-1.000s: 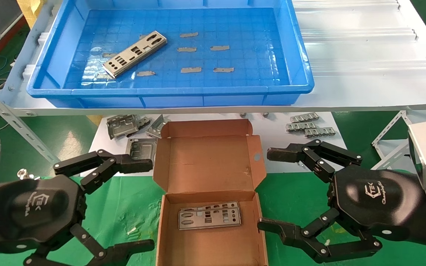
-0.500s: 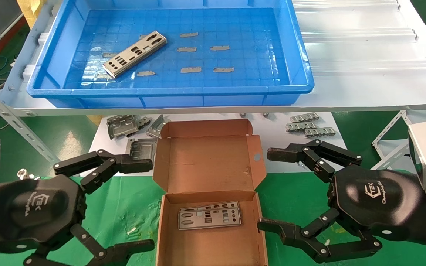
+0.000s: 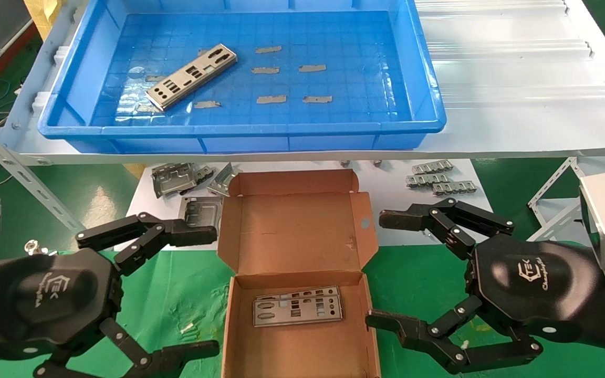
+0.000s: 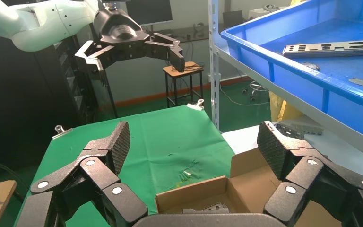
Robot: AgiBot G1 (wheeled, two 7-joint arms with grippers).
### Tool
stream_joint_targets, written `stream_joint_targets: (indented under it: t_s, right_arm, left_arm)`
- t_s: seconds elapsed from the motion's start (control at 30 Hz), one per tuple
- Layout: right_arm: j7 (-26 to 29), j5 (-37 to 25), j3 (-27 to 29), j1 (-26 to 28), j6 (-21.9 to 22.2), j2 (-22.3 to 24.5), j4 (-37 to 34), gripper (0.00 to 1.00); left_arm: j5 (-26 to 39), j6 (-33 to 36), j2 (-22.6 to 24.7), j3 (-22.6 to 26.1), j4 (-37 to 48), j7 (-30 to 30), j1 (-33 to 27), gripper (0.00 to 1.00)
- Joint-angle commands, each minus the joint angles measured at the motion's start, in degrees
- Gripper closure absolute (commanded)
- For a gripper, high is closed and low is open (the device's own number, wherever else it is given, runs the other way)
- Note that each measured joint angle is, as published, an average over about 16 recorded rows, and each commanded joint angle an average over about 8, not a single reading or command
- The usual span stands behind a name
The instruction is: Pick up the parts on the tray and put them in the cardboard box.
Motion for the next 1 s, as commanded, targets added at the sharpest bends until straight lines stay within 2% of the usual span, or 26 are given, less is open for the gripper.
stream_joint_targets:
  t_s: [0.03, 0.77, 0.8, 1.0]
  right_arm:
    - [0.0, 0.0, 0.0, 0.0, 0.0, 0.0, 0.0, 0.0]
    - [0.0, 0.0, 0.0, 0.0, 0.0, 0.0, 0.0, 0.0]
    - [0.0, 0.0, 0.0, 0.0, 0.0, 0.0, 0.0, 0.09]
    - [0.0, 0.0, 0.0, 0.0, 0.0, 0.0, 0.0, 0.84]
  left_arm:
    - [0.0, 0.0, 0.0, 0.0, 0.0, 0.0, 0.0, 0.0]
    - [0.0, 0.0, 0.0, 0.0, 0.0, 0.0, 0.0, 0.0]
    - [0.0, 0.0, 0.0, 0.0, 0.0, 0.0, 0.0, 0.0]
    - [0.0, 0.0, 0.0, 0.0, 0.0, 0.0, 0.0, 0.0]
